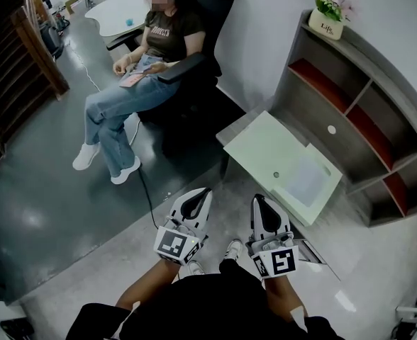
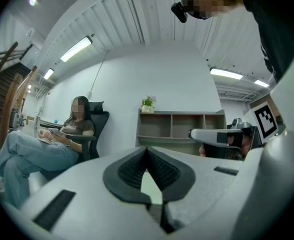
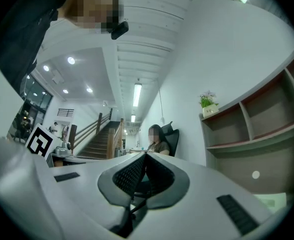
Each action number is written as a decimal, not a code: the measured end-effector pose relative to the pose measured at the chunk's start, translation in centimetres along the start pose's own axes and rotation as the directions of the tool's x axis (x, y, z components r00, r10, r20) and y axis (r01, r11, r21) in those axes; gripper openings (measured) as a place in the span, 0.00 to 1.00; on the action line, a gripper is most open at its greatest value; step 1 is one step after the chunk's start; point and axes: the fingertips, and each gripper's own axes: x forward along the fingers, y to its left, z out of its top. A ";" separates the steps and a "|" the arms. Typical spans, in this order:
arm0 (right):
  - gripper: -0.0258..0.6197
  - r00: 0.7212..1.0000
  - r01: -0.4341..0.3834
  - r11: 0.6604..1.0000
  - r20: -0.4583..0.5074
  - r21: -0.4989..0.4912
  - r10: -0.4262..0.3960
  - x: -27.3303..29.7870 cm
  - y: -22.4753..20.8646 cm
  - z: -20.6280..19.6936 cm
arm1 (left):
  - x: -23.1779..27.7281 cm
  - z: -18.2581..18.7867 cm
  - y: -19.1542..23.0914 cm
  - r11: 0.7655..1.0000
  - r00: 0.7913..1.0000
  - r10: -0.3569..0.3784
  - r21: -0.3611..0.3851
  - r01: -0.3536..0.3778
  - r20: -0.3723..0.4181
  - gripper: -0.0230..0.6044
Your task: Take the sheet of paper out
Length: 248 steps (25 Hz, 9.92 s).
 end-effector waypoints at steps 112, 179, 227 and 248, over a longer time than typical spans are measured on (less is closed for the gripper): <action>0.07 0.868 0.462 0.887 -0.203 -0.002 -0.453 -0.4 -34.2 -9.8 | 38.0 -22.4 -14.5 0.809 0.631 -0.587 -0.375 0.452 -0.507 0.05; 0.07 0.807 0.550 0.835 -0.281 0.033 -0.520 -7.5 -38.6 -13.6 | 39.1 -37.5 -17.9 0.837 0.313 -0.547 -0.513 0.190 -0.776 0.05; 0.07 0.878 0.410 0.912 -0.270 -0.002 -0.396 4.0 -33.1 -13.8 | 38.0 -28.8 1.0 0.950 0.584 -0.298 -0.294 0.104 -0.755 0.05; 0.07 0.890 0.393 0.918 -0.232 -0.048 -0.393 5.6 -32.2 -12.0 | 36.7 -16.4 2.7 0.987 0.871 -0.150 -0.015 0.161 -0.468 0.05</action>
